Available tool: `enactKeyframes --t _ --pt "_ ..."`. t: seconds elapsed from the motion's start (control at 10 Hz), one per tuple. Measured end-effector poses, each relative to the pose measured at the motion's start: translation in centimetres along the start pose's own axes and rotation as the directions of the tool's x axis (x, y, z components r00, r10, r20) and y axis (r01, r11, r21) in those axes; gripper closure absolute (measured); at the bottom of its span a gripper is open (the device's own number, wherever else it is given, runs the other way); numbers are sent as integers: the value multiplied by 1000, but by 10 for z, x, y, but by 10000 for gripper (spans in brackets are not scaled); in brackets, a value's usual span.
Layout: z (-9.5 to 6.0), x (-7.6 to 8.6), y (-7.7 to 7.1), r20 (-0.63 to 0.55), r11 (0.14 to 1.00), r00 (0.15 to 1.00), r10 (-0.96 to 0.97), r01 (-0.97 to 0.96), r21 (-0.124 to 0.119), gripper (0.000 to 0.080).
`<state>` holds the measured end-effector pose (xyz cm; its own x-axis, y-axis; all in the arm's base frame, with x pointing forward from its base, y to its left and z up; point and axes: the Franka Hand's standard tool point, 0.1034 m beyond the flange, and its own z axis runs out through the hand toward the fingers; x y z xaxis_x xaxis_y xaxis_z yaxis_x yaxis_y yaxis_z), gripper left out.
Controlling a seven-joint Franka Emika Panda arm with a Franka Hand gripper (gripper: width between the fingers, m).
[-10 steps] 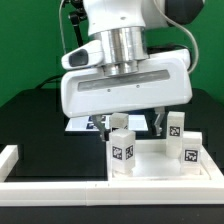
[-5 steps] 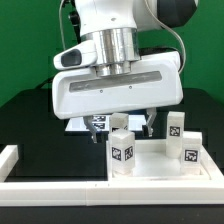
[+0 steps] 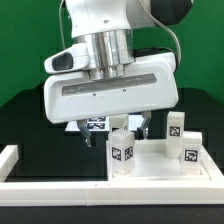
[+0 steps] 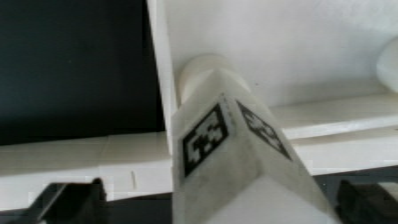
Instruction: Assemble square table
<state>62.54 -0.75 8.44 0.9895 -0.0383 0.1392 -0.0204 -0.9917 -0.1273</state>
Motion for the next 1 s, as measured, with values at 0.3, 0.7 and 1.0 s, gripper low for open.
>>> enactKeyframes --t 0.3,0.7,1.0 --pt "0 0 0 0 1000 1000 0 0 0 402" --pt "0 0 -1 0 986 986 165 -165 1 402" --pt "2 -3 -2 7 729 729 684 -684 6 400"
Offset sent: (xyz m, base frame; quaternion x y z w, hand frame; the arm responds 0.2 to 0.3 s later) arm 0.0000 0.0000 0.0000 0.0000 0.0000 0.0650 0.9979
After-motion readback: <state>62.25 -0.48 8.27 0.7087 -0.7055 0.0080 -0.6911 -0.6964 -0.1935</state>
